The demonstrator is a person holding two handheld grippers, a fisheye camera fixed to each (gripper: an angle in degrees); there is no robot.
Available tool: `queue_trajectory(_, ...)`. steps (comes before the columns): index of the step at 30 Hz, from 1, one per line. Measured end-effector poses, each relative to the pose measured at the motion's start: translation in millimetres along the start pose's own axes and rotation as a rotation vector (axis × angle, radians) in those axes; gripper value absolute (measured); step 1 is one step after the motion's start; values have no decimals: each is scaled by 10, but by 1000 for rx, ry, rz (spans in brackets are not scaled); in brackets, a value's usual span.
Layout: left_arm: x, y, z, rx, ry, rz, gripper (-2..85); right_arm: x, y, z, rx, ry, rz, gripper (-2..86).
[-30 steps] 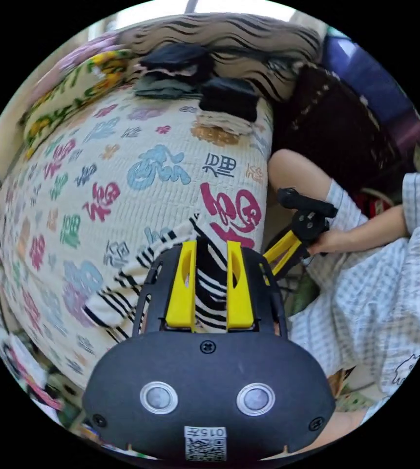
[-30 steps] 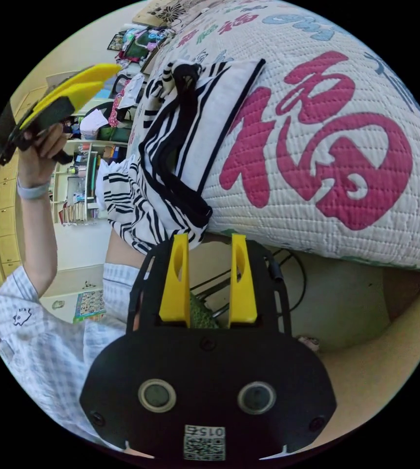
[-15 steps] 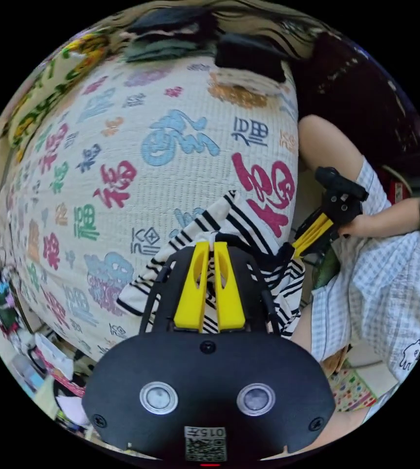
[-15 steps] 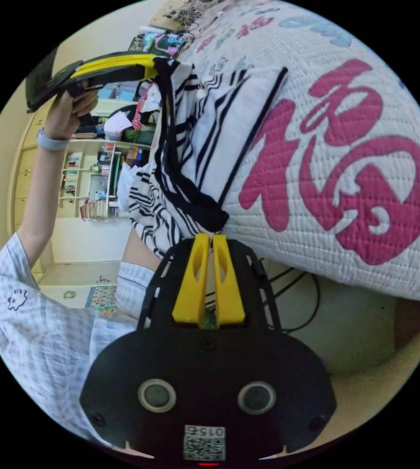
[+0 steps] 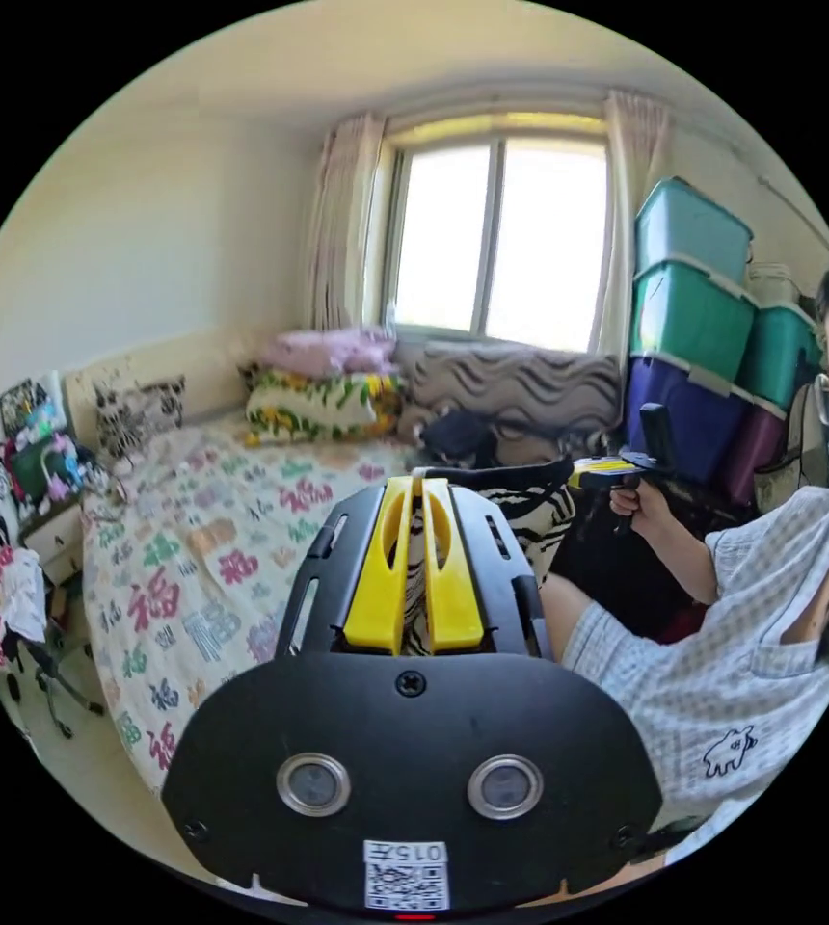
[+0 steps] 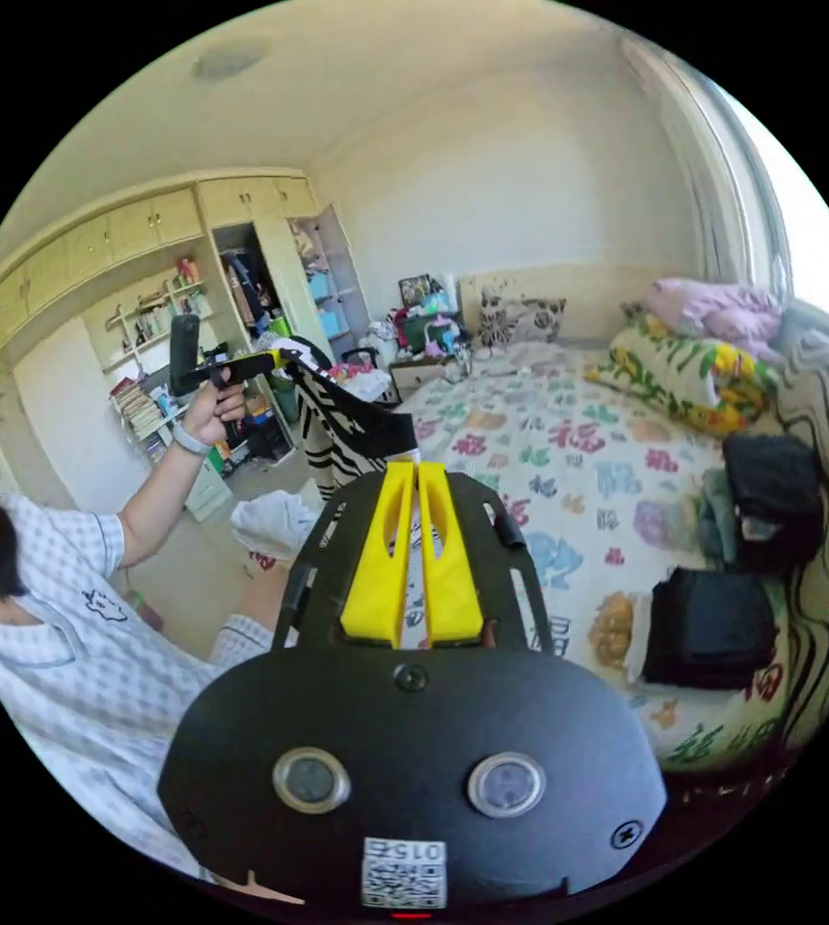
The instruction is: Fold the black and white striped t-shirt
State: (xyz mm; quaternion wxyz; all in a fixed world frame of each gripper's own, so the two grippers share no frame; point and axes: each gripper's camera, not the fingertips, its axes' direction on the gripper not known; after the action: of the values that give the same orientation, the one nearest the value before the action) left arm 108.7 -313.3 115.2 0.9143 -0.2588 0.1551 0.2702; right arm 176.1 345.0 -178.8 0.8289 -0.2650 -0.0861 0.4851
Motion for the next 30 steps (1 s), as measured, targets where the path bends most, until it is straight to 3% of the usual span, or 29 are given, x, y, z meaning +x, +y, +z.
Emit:
queue_trajectory(6, 615, -42, -1347, 256, -97, 126, -3, -1175, -438, -990, 144, 138, -350, -4)
queue_trajectory(10, 1096, -45, -1854, 268, -247, 290, 0, -1601, -547, -1430, 201, 141, -438, -5)
queue_trajectory(15, 1313, 41, -2006, 296, -290, 366, 5, -1938, -661, -1883, 273, 187, -519, -5)
queue_trajectory(23, 701, 7, -1143, 193, -306, 298, 10, -1629, -1082, -1575, 220, 242, -512, -6)
queue_trajectory(26, 129, -52, -441, 90, -295, 209, 14, -1123, -1375, -1069, 129, 221, -422, -6)
queue_trajectory(30, -959, -124, 1024, -131, -490, 48, 32, -204, -1931, 110, -64, 214, -250, -5)
